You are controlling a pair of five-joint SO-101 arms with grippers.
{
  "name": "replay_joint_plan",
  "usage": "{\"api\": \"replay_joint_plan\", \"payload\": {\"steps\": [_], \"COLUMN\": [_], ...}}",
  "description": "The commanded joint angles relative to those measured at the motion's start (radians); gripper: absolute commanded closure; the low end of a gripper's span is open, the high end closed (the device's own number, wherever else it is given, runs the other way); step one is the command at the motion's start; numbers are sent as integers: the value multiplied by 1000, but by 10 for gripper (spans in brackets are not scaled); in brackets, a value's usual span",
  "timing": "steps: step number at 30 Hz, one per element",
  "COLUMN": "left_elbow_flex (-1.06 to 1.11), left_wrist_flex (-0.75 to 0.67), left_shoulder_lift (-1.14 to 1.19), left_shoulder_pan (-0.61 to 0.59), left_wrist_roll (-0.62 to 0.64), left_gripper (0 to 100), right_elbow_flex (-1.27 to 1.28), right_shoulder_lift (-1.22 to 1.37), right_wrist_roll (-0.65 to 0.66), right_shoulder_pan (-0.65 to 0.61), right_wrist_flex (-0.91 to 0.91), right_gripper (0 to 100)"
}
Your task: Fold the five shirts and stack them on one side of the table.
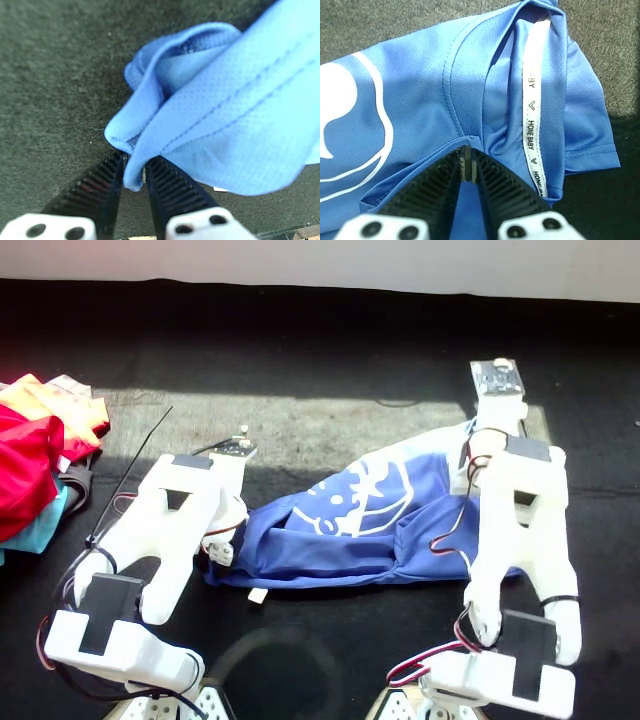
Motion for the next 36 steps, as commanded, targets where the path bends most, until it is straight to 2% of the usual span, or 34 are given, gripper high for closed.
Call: {"api": "replay_joint_plan", "payload": {"steps": [1, 6, 13, 19, 25, 32, 36], "left_elbow_flex": [-2, -2, -2, -1, 1, 1, 1], "left_wrist_flex": [-37, -37, -49, -49, -49, -49, -49], "left_shoulder_lift": [8, 8, 8, 8, 8, 8, 8], "left_shoulder_pan": [1, 1, 2, 2, 1, 1, 1], "left_wrist_roll": [8, 8, 8, 8, 8, 8, 8], "left_gripper": [988, 988, 988, 988, 988, 988, 988], "right_elbow_flex": [-31, -16, 39, 47, 48, 50, 50], "right_shoulder_lift": [-59, -19, 50, 111, 56, -53, -108], "right_wrist_roll": [-3, -6, -3, -3, -8, -6, -3], "right_shoulder_pan": [-1, -5, -4, -2, -1, -1, -5], "right_wrist_flex": [10, 65, 91, 27, 24, 31, 104], "right_gripper": [993, 986, 821, 832, 996, 993, 993]}}
